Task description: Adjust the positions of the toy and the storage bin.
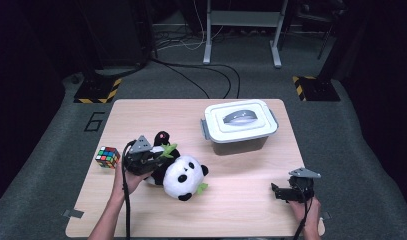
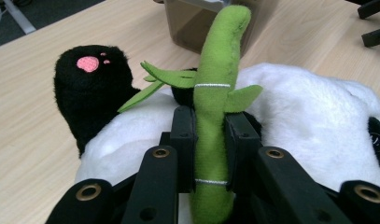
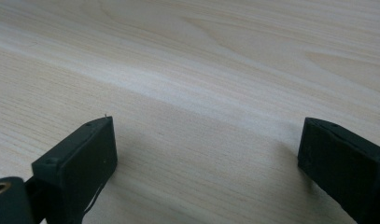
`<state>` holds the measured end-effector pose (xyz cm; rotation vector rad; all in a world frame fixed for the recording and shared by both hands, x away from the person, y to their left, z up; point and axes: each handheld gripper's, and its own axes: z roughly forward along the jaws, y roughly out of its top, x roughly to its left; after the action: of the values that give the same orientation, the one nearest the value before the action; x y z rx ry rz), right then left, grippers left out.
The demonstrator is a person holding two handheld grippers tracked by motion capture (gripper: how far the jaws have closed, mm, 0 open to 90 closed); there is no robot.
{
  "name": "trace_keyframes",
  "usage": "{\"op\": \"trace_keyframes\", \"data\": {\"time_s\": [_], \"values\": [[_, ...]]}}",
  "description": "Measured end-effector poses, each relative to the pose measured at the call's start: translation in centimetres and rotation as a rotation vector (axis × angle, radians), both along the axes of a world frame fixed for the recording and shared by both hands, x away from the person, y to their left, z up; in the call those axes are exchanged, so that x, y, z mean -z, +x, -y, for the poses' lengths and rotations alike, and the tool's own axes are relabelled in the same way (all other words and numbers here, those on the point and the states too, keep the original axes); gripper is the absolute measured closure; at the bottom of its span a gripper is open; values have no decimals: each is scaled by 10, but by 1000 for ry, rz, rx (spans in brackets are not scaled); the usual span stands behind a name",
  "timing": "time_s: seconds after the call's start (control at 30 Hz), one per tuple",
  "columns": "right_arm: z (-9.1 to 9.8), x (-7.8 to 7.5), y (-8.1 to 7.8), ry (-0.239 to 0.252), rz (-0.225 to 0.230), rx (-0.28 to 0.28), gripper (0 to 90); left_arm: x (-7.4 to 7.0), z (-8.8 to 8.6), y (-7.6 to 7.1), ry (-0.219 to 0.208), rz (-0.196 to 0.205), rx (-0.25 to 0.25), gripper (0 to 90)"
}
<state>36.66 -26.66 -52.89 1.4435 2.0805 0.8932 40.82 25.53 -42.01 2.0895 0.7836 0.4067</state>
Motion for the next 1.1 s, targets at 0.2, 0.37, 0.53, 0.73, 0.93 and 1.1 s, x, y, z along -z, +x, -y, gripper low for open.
{"op": "trace_keyframes", "data": {"time_s": [0.2,0.37,0.53,0.73,0.93,1.1], "values": [[0,0,0,0,0,0,39,-4,-8,12,20,-1,17,766],[0,0,0,2,0,3,39,-5,-15,25,21,-2,36,766],[0,0,0,2,0,3,39,-4,-22,40,25,-18,45,766],[0,0,0,2,0,4,39,-2,-35,53,58,-28,59,765],[0,0,0,2,0,5,40,5,-47,71,69,-43,59,763],[0,0,0,2,0,9,40,11,-52,71,-18,-92,11,657]]}}
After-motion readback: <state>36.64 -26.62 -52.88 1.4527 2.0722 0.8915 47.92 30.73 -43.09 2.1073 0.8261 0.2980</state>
